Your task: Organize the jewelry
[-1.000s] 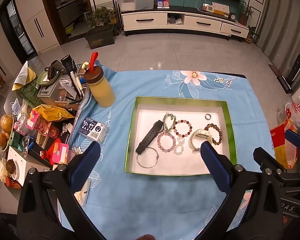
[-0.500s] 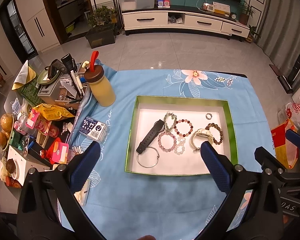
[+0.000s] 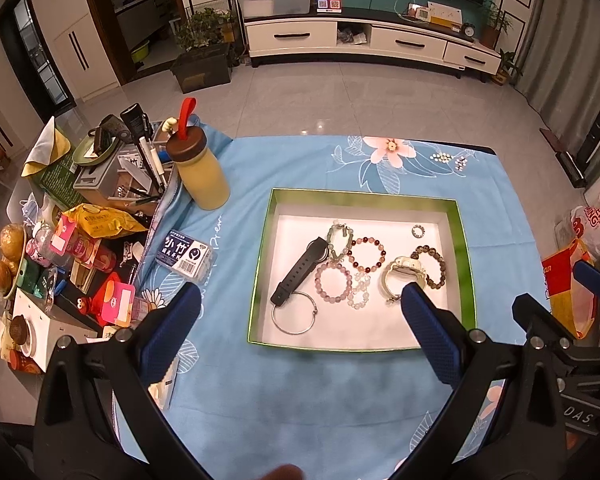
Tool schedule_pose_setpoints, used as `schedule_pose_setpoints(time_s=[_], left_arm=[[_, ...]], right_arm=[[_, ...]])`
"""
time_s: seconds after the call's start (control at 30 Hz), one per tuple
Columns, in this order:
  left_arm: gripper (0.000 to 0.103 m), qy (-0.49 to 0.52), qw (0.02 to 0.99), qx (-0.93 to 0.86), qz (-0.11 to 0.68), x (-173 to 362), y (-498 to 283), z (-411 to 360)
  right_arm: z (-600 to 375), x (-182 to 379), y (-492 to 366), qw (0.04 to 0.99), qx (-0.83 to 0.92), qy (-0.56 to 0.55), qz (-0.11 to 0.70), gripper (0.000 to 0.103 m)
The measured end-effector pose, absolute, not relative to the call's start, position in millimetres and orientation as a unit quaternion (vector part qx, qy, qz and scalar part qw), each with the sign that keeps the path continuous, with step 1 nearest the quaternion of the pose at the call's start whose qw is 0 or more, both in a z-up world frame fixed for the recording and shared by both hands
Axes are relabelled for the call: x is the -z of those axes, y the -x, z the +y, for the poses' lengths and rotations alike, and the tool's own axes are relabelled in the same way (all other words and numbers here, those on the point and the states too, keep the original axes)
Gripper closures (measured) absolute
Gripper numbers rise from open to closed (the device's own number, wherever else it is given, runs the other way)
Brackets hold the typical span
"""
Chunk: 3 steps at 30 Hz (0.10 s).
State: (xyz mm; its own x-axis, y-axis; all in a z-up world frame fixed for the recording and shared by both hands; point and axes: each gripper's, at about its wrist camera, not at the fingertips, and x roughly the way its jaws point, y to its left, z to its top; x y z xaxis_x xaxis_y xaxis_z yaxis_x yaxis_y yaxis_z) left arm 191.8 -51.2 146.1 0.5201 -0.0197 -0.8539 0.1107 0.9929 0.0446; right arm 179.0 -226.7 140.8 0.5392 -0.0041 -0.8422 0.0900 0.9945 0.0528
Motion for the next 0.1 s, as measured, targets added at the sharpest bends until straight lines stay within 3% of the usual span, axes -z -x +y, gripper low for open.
schedule_pose_setpoints(time_s=[0.1], left_arm=[[0.002,-0.047,0.87,0.036,0.489,-145.6,-193.2,-51.7]], right_arm=[[-226.9,-141.1,-179.3,0.876,0.027,-0.045,0.479,0.001]])
